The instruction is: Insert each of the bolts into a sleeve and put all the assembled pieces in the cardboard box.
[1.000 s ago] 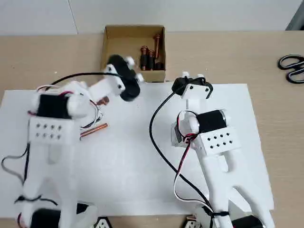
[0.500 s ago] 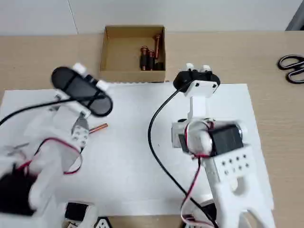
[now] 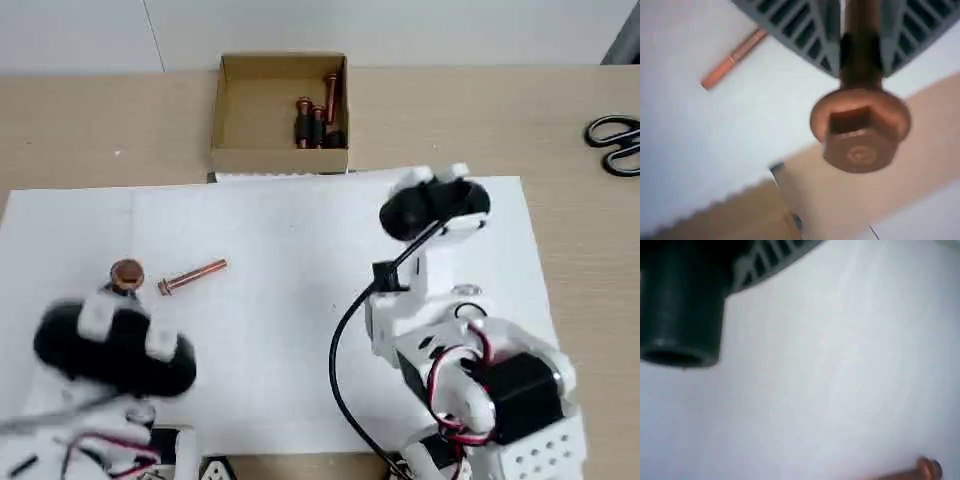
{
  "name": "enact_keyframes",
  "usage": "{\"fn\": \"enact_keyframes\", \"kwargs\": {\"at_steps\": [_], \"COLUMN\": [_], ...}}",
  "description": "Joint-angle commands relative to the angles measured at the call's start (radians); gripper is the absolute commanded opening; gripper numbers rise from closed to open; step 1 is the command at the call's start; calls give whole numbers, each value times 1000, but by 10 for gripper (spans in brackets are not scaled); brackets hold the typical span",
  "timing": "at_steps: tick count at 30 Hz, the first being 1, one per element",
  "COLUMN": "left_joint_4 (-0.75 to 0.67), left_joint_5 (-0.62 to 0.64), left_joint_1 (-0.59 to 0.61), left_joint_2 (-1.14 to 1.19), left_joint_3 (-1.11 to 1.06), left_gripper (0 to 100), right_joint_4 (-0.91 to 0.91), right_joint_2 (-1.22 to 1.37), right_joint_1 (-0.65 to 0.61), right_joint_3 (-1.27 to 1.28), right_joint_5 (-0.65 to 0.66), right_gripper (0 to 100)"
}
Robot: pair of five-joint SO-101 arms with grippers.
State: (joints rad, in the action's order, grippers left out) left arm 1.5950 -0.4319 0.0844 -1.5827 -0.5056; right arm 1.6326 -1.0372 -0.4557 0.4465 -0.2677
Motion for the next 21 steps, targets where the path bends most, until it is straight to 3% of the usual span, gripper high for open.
{"fn": "enact_keyframes", "kwargs": {"at_steps": [1, 4, 11, 17, 21], "left_joint_4": [-173, -247, -400, -456, -486], "left_joint_5": [6, 58, 385, 718, 859], "left_joint_1": [9, 28, 41, 40, 40], "left_joint_2": [-244, -226, -219, -219, -219], "left_joint_3": [-220, -289, -367, -441, -516], "left_gripper": [6, 6, 6, 6, 6], "right_joint_4": [-85, -197, -427, -596, -722], "right_joint_2": [-61, -120, -251, -344, -420], "right_joint_1": [1, -2, -2, -4, -24], "right_joint_3": [78, 184, 451, 661, 813], "right_joint_5": [34, 63, 153, 155, 230], "right_gripper": [3, 3, 3, 3, 3]}}
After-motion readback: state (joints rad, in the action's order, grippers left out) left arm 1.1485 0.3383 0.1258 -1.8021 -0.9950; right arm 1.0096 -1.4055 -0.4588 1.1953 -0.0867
